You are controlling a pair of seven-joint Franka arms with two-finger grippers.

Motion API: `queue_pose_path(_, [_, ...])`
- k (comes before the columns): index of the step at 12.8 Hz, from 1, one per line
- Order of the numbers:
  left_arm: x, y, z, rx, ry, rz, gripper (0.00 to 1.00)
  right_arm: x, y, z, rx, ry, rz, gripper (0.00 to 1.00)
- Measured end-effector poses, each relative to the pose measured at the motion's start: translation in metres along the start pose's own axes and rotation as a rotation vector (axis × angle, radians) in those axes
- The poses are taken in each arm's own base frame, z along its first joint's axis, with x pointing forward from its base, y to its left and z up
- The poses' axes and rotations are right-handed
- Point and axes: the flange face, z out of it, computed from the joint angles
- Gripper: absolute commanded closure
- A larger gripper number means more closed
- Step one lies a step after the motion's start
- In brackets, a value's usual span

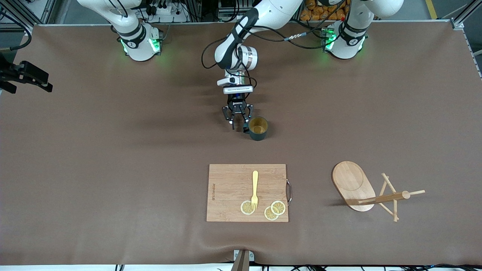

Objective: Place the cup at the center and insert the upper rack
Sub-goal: 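Lower the left gripper and grasp the mug handle, then lift the mug with the left gripper toward the wooden stand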

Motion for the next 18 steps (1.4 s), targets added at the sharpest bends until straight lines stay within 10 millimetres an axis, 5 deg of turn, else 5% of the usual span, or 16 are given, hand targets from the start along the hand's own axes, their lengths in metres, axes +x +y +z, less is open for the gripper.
queue_pose_path(3, [-0.006,0.001,0.002,-0.001,-0.005,0.002,0.56,0.000,-0.001,0.000,0.000,0.000,-0.002,0.00])
queue_pose_path(10, [-0.014,-0.006,0.008,0.012,-0.010,0.012,1.00,0.000,-0.004,0.000,0.000,-0.001,-0.008,0.00])
queue_pose_path(18, [-0.003,0.002,0.017,0.027,-0.010,-0.027,1.00,0.000,-0.006,0.002,0.000,-0.008,-0.011,0.00])
